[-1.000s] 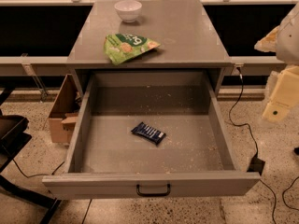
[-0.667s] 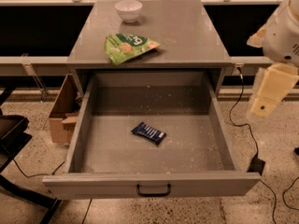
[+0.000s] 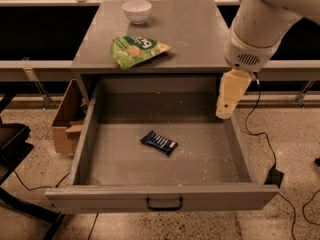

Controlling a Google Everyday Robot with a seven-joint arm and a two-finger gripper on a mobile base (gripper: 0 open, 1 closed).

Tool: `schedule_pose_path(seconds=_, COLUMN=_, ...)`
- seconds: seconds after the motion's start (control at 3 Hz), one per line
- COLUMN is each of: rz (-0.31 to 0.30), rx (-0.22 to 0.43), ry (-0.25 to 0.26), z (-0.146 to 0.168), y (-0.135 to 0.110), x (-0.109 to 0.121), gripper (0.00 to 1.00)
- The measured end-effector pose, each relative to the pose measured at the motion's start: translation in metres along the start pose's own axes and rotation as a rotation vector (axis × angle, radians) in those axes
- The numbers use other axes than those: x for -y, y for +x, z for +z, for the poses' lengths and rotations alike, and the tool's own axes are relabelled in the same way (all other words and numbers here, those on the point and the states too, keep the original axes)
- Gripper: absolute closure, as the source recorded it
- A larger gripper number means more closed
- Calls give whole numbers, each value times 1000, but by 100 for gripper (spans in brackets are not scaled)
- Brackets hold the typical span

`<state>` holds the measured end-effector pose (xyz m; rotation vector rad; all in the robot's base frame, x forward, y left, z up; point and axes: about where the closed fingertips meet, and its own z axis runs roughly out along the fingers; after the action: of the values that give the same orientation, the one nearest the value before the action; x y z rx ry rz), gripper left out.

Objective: Pick rxbar blueberry from top drawer and place on counter

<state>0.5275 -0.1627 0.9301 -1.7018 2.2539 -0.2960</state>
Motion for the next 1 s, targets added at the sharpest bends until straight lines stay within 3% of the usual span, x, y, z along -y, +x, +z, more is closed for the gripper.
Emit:
schedule_pose_path(seconds=0.33, rz=20, rx=-37, ry=-11, z=35, y=-21, x=5, gripper=0)
schedule_pose_path(seconds=0.67, rz=159, rx=-82, ry=-68, z=92, y=-30, x=-21, gripper=0)
schedule_pose_path(seconds=1.0, rz=182, rx=-83, ry=-65, z=90, y=-30, x=-20, gripper=0)
